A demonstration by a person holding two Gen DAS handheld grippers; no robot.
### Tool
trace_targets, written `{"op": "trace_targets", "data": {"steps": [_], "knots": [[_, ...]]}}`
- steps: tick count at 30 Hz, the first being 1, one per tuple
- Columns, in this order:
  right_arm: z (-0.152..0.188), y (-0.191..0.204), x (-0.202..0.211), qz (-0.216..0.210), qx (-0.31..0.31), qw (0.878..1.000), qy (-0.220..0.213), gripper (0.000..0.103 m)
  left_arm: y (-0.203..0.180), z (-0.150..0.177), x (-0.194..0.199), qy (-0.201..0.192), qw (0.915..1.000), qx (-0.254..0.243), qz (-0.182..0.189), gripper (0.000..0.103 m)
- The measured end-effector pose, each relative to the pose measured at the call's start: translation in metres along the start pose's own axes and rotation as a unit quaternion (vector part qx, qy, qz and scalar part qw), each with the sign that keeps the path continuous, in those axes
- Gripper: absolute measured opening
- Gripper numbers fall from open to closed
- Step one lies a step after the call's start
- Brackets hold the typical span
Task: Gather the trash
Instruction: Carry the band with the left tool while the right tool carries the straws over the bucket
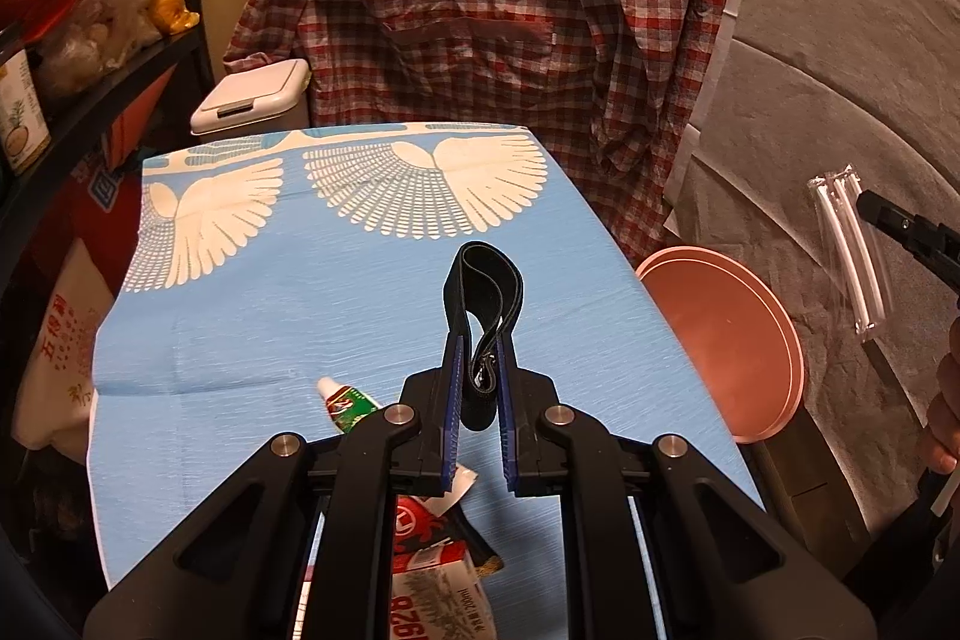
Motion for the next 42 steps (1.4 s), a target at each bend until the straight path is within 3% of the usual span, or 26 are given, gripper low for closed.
{"op": "trace_targets", "data": {"steps": [25, 42], "knots": [[-0.007, -0.044, 0.006, 0.059, -0.007, 0.998, -0.007, 0.005, -0.059, -0.005, -0.019, 0.006, 0.9991, -0.027, 0.033, 0.011], [-0.007, -0.061, 0.005, 0.076, -0.013, 0.997, -0.002, 0.005, -0.126, -0.011, -0.035, 0.012, 0.9963, -0.052, 0.067, 0.011]]}}
Point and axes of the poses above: each gripper's, at about its wrist camera, not at the fingertips, and x roughly against the way its jaws point, y to its left, z to its underside, the point moved 4 cm from there along -x, roughly the way its jaws point, and after that the axes turned 4 degrees about -z, right-handed, at the moved point
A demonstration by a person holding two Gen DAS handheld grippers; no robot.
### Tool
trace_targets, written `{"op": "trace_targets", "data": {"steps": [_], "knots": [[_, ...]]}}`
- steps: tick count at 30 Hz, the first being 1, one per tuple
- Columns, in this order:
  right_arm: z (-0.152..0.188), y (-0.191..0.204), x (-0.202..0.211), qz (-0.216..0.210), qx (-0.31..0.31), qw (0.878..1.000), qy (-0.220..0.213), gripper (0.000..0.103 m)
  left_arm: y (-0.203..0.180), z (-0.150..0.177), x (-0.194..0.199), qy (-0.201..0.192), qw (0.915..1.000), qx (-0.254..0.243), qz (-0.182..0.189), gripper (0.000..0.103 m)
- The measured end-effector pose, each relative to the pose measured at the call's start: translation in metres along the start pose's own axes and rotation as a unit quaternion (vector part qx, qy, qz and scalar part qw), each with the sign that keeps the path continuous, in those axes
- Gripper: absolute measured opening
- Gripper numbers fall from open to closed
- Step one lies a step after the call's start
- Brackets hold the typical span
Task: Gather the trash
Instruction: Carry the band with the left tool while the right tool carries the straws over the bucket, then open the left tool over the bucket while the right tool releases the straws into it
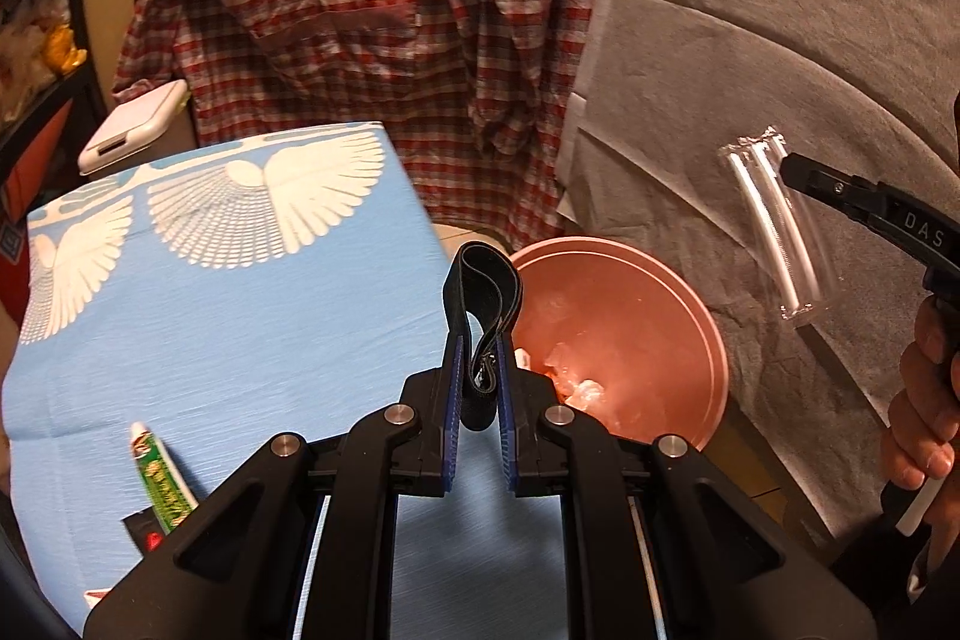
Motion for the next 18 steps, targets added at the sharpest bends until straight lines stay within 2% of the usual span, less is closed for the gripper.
{"op": "trace_targets", "data": {"steps": [13, 15, 17, 18], "knots": [[0.003, -0.008, -0.012, 0.01, -0.002, 1.0, 0.017, 0.006, -0.039, -0.001, -0.026, 0.017, 0.9996, -0.018, 0.016, 0.011], [0.004, -0.009, -0.014, 0.014, -0.005, 1.0, 0.021, 0.009, -0.043, 0.001, -0.029, 0.023, 0.9993, -0.022, 0.022, 0.012], [0.004, -0.012, -0.016, 0.016, -0.011, 0.999, 0.026, 0.014, -0.047, 0.002, -0.031, 0.025, 0.9991, -0.024, 0.024, 0.018], [0.004, -0.013, -0.016, 0.018, -0.012, 0.999, 0.026, 0.023, -0.048, 0.002, -0.031, 0.025, 0.9991, -0.024, 0.025, 0.029]]}}
Point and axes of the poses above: each gripper's, at about its wrist camera, not at the fingertips, and x roughly against the way its jaws point, y to its left, z to its underside, the point moved 4 cm from there along -x, roughly the way its jaws point, and after that the axes turned 4 degrees about -z, right-handed, at the moved point
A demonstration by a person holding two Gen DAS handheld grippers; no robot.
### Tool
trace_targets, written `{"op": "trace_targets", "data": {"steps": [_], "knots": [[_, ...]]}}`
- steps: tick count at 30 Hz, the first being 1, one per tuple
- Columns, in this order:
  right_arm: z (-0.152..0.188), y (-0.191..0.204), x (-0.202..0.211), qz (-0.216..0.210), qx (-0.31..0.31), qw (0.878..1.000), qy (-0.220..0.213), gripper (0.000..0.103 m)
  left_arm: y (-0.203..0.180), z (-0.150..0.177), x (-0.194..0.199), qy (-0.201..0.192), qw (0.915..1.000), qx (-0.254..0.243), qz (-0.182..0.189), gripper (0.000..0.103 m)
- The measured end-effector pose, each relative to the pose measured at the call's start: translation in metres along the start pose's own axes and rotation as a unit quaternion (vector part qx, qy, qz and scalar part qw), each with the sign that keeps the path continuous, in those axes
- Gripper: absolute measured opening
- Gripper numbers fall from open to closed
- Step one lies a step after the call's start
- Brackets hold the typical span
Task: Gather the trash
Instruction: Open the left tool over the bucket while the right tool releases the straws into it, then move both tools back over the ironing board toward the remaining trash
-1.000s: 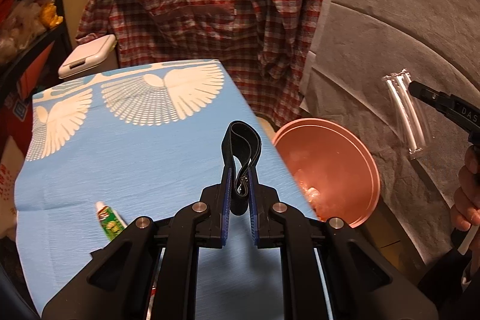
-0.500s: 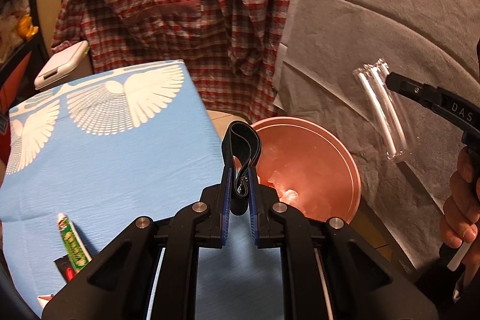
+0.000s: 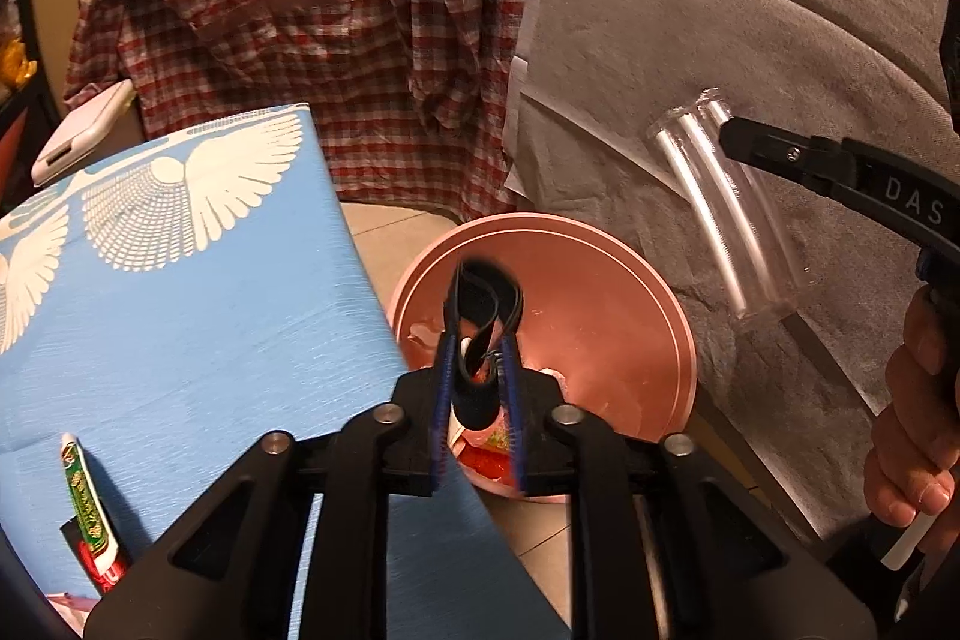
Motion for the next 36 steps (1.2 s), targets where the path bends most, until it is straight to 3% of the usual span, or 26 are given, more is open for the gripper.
{"op": "trace_targets", "data": {"steps": [2, 19, 28, 36], "knots": [[-0.001, -0.001, 0.0, 0.005, 0.0, 1.0, -0.004, 0.035, 0.0, -0.001, 0.0, -0.003, 1.0, 0.002, 0.004, 0.036], [0.001, 0.017, 0.007, -0.015, 0.019, 1.0, -0.016, 0.036, 0.022, 0.004, 0.029, -0.021, 0.9997, 0.003, -0.01, 0.036], [0.015, 0.054, 0.009, -0.071, 0.029, 0.997, -0.005, 0.036, 0.091, 0.025, 0.071, -0.032, 0.998, 0.028, -0.047, 0.036], [0.039, 0.116, 0.009, -0.137, 0.062, 0.989, 0.013, 0.028, 0.163, 0.037, 0.114, -0.038, 0.9917, 0.069, -0.102, 0.036]]}}
Point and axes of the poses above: each gripper's, at about its wrist camera, not at the fingertips, and x roughly against the way its jaws point, y to its left, z to its underside, the point moved 4 cm from there along -x, roughly the way its jaws point, and after that the axes turned 4 degrees about -z, right-handed, at the moved point
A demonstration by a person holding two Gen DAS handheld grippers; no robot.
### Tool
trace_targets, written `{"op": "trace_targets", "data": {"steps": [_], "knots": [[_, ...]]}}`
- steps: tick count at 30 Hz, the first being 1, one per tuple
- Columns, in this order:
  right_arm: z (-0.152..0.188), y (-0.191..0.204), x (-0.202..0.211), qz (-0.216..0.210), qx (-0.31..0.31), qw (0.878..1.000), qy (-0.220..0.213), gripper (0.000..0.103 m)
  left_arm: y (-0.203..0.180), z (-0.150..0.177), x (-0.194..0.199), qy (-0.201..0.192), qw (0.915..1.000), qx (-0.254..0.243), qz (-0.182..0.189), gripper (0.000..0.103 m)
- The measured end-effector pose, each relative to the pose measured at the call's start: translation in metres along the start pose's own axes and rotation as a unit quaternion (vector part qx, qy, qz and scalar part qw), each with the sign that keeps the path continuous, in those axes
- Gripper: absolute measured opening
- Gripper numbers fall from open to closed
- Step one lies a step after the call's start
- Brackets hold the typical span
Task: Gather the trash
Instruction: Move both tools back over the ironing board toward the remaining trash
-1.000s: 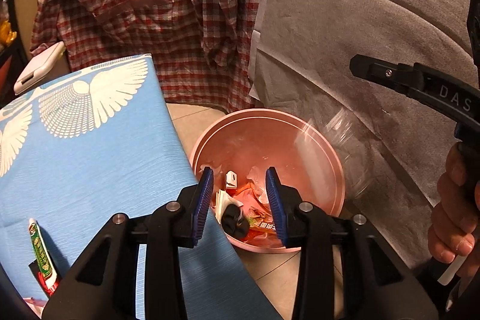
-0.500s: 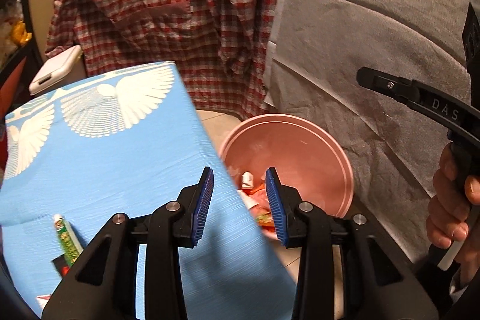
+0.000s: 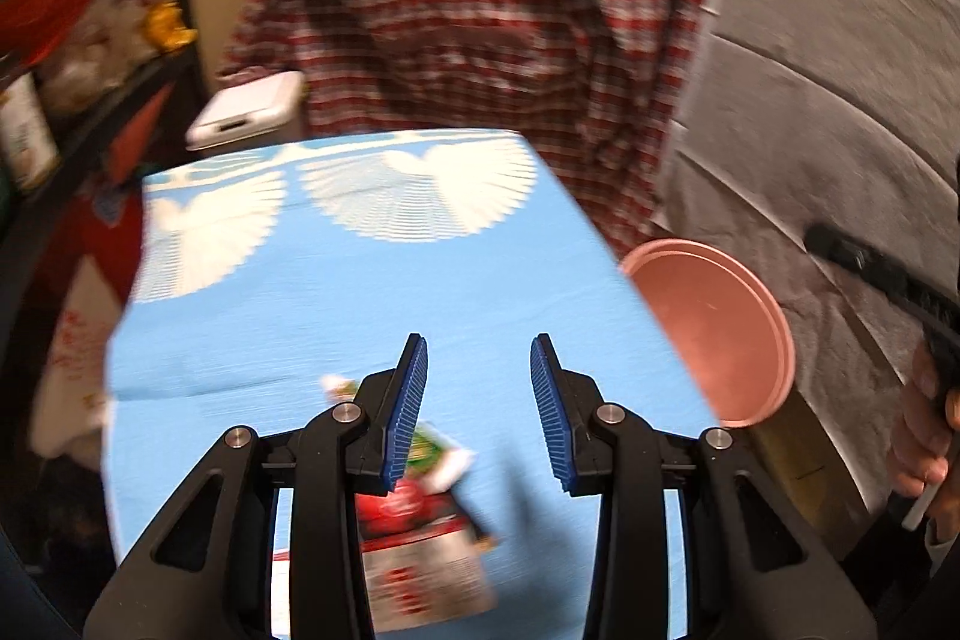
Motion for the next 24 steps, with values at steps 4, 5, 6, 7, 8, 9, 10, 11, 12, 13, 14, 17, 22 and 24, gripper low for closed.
{"op": "trace_targets", "data": {"steps": [4, 5, 6, 7, 8, 9, 10, 11, 12, 13, 14, 17, 22, 24], "knots": [[0.008, 0.04, -0.014, -0.04, 0.025, 0.999, 0.015, 0.028, 0.043, -0.003, 0.021, -0.003, 0.9993, 0.034, -0.014, 0.036], [0.011, 0.053, -0.019, -0.052, 0.035, 0.998, 0.018, 0.028, 0.053, -0.003, 0.026, -0.005, 0.999, 0.041, -0.018, 0.036], [0.013, 0.061, -0.021, -0.06, 0.042, 0.997, 0.02, 0.029, 0.06, -0.002, 0.029, -0.007, 0.9987, 0.046, -0.02, 0.036], [0.016, 0.072, -0.026, -0.071, 0.052, 0.996, 0.024, 0.029, 0.07, -0.001, 0.035, -0.009, 0.9982, 0.056, -0.023, 0.036], [0.018, 0.082, -0.03, -0.08, 0.06, 0.995, 0.028, 0.029, 0.077, 0.001, 0.039, -0.01, 0.9978, 0.062, -0.024, 0.036], [0.021, 0.091, -0.032, -0.086, 0.066, 0.994, 0.03, 0.029, 0.085, 0.002, 0.043, -0.011, 0.9972, 0.069, -0.026, 0.036], [0.024, 0.101, -0.036, -0.096, 0.076, 0.992, 0.034, 0.031, 0.093, 0.004, 0.047, -0.012, 0.9967, 0.075, -0.028, 0.036], [0.027, 0.11, -0.04, -0.103, 0.084, 0.99, 0.038, 0.035, 0.098, 0.004, 0.049, -0.012, 0.9964, 0.079, -0.03, 0.036], [0.031, 0.12, -0.044, -0.112, 0.094, 0.988, 0.043, 0.039, 0.106, 0.006, 0.054, -0.013, 0.9958, 0.085, -0.032, 0.036], [0.035, 0.131, -0.05, -0.122, 0.106, 0.986, 0.049, 0.041, 0.113, 0.007, 0.058, -0.014, 0.9952, 0.091, -0.033, 0.036], [0.037, 0.136, -0.052, -0.127, 0.113, 0.984, 0.052, 0.045, 0.118, 0.008, 0.061, -0.015, 0.9949, 0.094, -0.033, 0.036], [0.051, 0.161, -0.066, -0.154, 0.153, 0.973, 0.074, 0.055, 0.136, 0.009, 0.075, -0.021, 0.9933, 0.108, -0.035, 0.036], [0.076, 0.193, -0.085, -0.187, 0.218, 0.951, 0.116, 0.073, 0.161, 0.009, 0.093, -0.032, 0.9915, 0.123, -0.03, 0.036], [0.087, 0.202, -0.092, -0.193, 0.244, 0.941, 0.132, 0.08, 0.164, 0.01, 0.095, -0.032, 0.9917, 0.121, -0.03, 0.036]]}}
Point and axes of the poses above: each gripper's, at about its wrist camera, not at the fingertips, and x roughly against the way its jaws point, y to its left, z to its underside, the point moved 4 cm from there along -x, roughly the way its jaws point, and after that the axes turned 4 degrees about -z, right-handed, at the moved point
